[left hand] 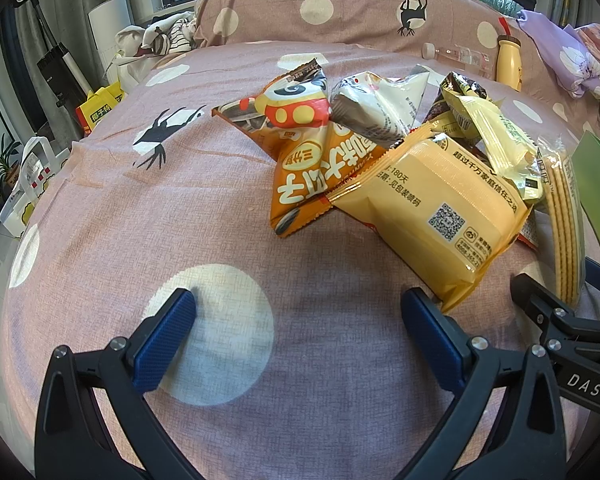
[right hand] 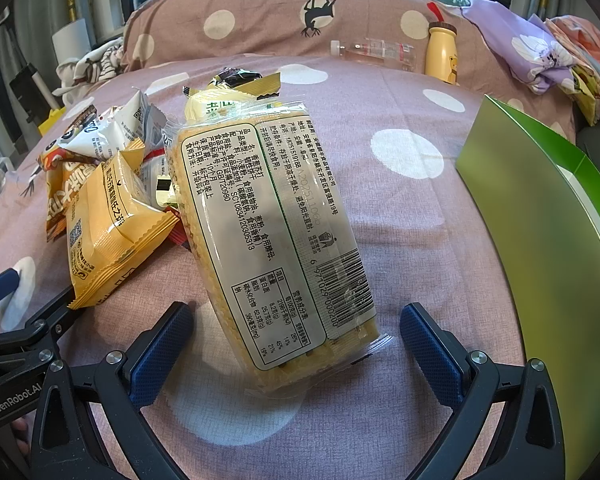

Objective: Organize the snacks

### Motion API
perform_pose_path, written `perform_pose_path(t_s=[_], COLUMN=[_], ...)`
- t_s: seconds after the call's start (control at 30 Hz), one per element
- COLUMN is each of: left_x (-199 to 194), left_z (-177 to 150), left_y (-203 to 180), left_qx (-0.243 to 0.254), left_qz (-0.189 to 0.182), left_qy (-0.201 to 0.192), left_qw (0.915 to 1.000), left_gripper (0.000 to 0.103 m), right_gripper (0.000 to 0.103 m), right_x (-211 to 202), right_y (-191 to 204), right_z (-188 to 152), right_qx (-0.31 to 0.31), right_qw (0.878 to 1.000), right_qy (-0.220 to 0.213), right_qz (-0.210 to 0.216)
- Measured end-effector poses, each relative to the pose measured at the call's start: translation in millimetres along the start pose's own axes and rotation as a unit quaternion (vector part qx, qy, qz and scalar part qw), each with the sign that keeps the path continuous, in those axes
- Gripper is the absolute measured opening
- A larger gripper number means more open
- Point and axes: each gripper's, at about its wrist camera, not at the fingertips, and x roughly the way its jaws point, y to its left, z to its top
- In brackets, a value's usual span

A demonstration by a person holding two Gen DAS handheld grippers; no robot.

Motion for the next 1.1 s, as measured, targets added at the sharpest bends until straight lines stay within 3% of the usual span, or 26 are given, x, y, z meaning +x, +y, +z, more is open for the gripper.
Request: perform_pose_path(t_s=[0.77,0.9,1.0,1.1], left_x=[-2.4,-12.6,-31.0,-54.4], left_z=[0.0,2.6,6.1,16.0], left_y=[-1.8,2.3,7.6,12.4], left_qx=[0.006,-0.008,-0.022,-0.041], left_qz=[-0.003,-0.016,-0.031,-0.068], left_qy=[0.015,0.027,0.011,-0.015], left_qw=[0.9999,0.9995,0.9992,0.9967], left_gripper=[0.103,0.092,0.091,0.09], right_gripper=[0.103,0.103,0.103,0.103], right_x=[4.8,4.5,-3.3,-22.3], right_y=[4.0,4.0,2.0,-3.0], right_z=[3.4,5.6,10.5,15.1], right_qx=[-0.004,0.02,0.038,0.045], right_qw=[1.0,1.0,0.998,0.996], right_qy=[0.006,0.016,0.041,0.029], right_qz=[-0.012,-0.012,0.019,0.075])
